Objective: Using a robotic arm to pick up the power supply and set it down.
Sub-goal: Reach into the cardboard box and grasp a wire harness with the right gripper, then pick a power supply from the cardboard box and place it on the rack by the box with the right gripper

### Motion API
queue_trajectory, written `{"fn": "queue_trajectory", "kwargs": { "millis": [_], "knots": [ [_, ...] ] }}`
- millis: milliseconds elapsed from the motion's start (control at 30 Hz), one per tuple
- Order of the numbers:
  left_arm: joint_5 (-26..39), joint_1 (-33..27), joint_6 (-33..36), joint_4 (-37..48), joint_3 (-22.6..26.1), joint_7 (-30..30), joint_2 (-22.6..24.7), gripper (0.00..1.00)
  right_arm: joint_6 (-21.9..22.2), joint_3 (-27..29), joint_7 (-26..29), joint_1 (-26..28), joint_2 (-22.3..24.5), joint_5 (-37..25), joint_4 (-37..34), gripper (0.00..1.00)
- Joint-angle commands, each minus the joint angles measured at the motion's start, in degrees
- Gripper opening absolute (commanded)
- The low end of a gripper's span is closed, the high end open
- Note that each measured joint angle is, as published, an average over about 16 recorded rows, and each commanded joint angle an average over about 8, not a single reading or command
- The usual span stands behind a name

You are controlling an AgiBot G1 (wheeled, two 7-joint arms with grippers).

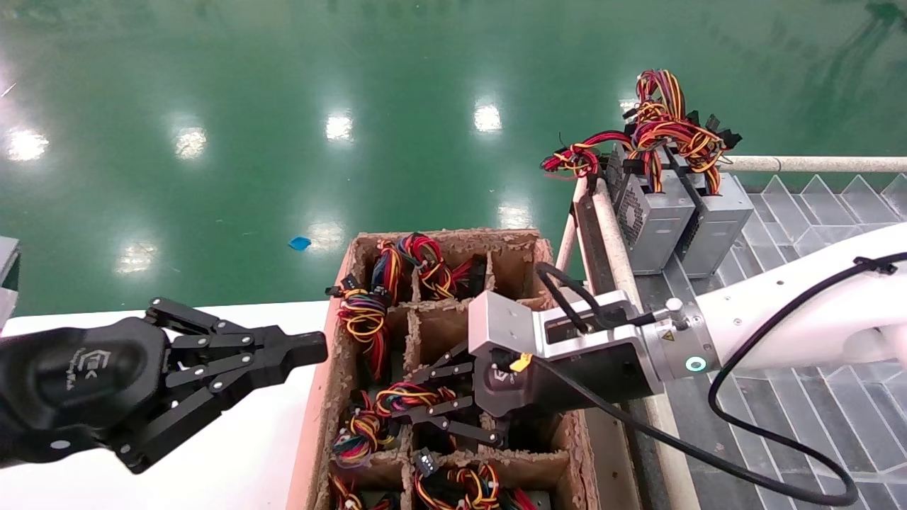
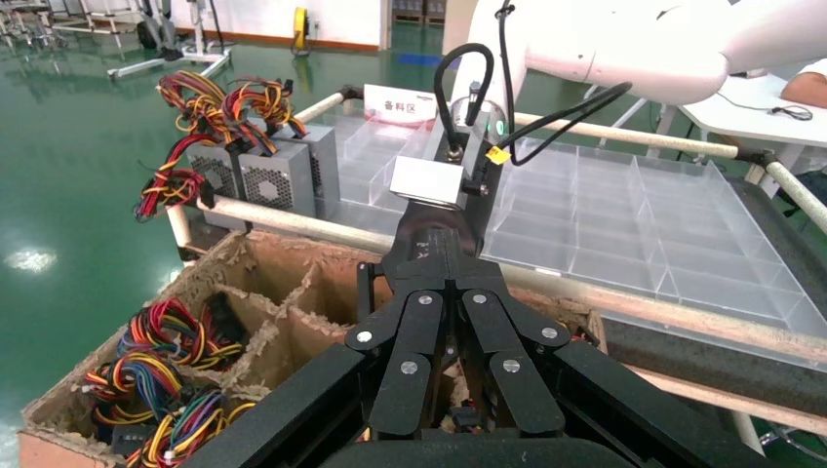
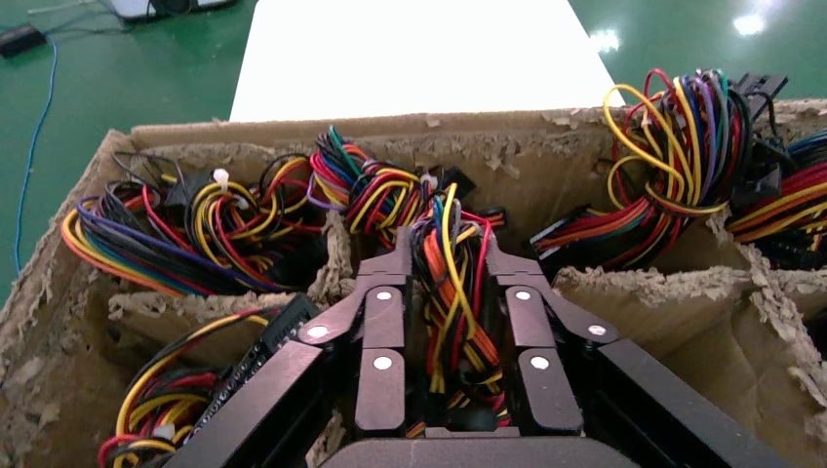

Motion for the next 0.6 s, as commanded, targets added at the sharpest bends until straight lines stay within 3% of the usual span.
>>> {"fn": "queue_trajectory", "kwargs": {
  "millis": [33, 300, 600],
  "knots": [
    [0.0, 0.0, 0.0, 0.0, 0.0, 0.0, 0.0, 0.00, -0.2, -0.2, 0.1, 0.4, 0.0, -0.4, -0.2, 0.00],
    [0.0, 0.0, 0.0, 0.0, 0.0, 0.0, 0.0, 0.00, -0.5, 0.1, 1.6, 2.0, 1.1, -0.2, 2.9, 0.00],
    [0.0, 0.0, 0.0, 0.0, 0.0, 0.0, 0.0, 0.00, -0.9, 4.3, 6.3, 6.4, 5.5, 4.9, 14.1, 0.00]
  ]
}}
